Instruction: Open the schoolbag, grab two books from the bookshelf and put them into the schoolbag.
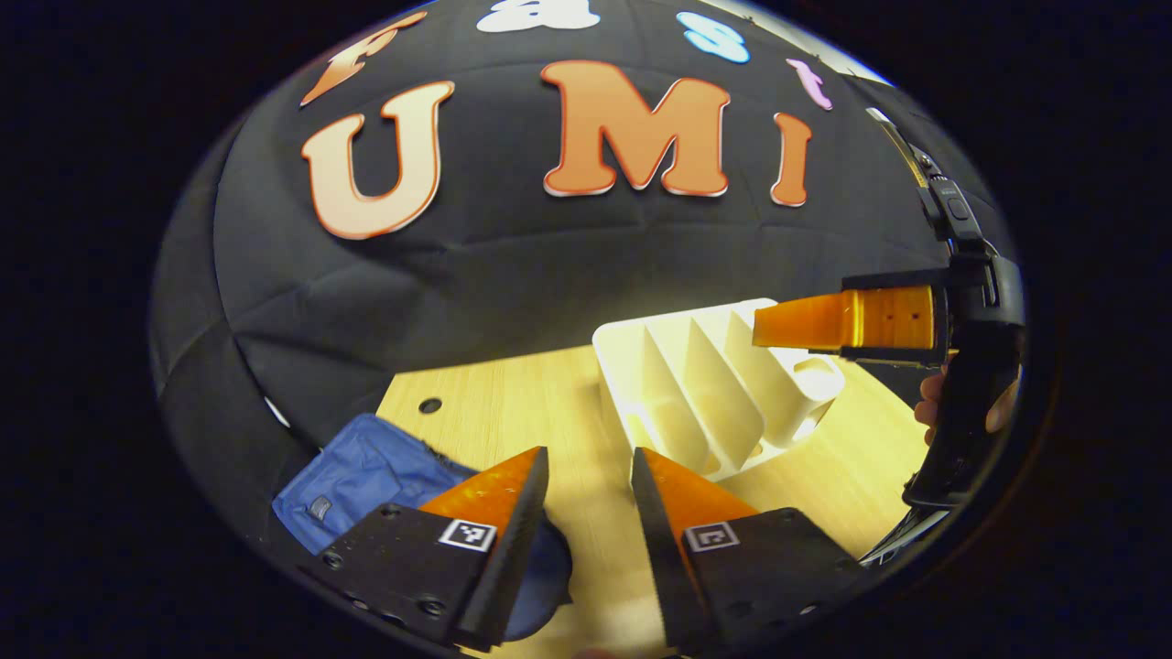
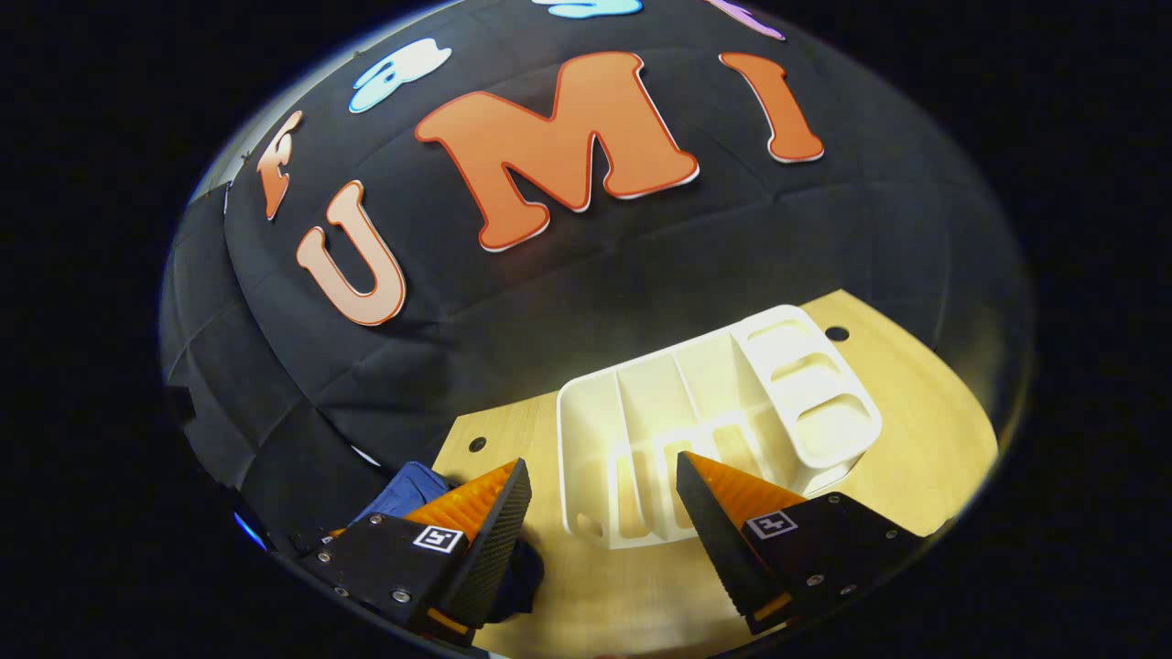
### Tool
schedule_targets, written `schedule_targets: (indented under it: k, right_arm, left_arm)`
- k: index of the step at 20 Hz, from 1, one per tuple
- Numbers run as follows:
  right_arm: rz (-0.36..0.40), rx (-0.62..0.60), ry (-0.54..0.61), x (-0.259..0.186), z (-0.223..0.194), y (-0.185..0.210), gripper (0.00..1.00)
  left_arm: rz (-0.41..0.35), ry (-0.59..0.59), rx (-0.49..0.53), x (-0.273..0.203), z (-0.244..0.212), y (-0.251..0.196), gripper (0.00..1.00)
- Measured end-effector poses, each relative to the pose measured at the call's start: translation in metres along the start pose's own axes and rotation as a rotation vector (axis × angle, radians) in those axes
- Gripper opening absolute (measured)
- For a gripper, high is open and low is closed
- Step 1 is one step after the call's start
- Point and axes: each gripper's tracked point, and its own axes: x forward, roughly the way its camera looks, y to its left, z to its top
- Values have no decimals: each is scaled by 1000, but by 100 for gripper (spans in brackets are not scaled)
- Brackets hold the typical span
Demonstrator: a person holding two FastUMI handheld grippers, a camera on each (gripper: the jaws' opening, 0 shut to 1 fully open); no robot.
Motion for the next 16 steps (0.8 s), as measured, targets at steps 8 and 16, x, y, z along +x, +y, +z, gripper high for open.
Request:
schedule_targets:
  k: [8,16]
  right_arm:
    - [-101,-137,-228,-43,61,-44,96]
    - [-121,-220,-348,-83,94,-55,96]
  left_arm:
    - [41,-330,29,-17,77,-16,86]
    - [86,-577,-33,-62,145,-21,86]
